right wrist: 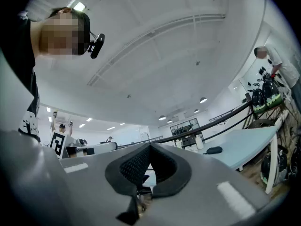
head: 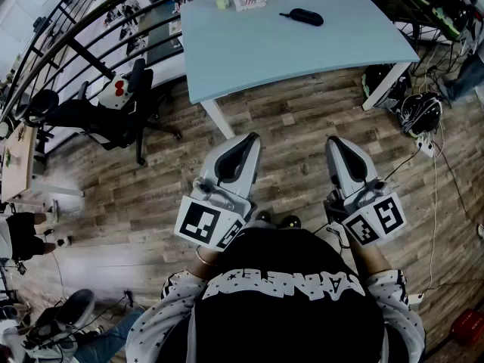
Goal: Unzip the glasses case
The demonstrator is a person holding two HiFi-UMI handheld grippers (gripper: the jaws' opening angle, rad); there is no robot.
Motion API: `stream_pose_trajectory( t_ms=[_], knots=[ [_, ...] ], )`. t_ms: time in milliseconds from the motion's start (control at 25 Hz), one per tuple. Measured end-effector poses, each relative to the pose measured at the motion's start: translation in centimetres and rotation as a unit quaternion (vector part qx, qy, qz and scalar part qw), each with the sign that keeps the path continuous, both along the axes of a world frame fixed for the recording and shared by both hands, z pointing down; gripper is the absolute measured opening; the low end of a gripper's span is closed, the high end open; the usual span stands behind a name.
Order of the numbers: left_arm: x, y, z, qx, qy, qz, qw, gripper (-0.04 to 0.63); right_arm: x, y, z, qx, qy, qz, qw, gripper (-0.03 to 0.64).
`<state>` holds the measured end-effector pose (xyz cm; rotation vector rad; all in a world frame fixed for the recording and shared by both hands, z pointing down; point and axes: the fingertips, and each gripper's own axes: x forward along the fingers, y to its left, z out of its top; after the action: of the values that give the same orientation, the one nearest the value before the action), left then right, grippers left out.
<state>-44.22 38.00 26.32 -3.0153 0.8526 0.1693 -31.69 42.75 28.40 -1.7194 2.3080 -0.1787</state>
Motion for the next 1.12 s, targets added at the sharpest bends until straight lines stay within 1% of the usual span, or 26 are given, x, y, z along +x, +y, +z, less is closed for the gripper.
stream_pose_trajectory(
  t_ms=[200, 400, 720, 920, 1120],
  knots=[
    [0.3, -0.7, 0.0, -0.005, 0.001, 0.005, 1.0000, 0.000, 0.2, -0.6, -0.1, -0.001, 0.002, 0.004, 1.000, -0.002],
    [1.1, -0.8, 0.3, -0.013, 0.002, 0.015, 0.9998, 0.000, 1.4, -0.3, -0.1, 0.003, -0.020, 0.016, 1.000, -0.002],
    [3.0, -0.6, 1.4, -0.032, -0.006, 0.041, 0.9986, 0.000, 3.3, 0.6, -0.4, 0.007, -0.017, 0.033, 0.999, -0.001],
    [5.5, 0.3, 2.1, -0.045, -0.008, 0.062, 0.9970, 0.000, 5.7, 2.2, -0.2, 0.003, -0.011, 0.051, 0.999, 0.000],
    [8.1, 1.5, 2.6, -0.050, -0.013, 0.077, 0.9957, 0.000, 8.4, 4.0, 0.1, 0.005, -0.008, 0.071, 0.997, 0.000]
  ],
)
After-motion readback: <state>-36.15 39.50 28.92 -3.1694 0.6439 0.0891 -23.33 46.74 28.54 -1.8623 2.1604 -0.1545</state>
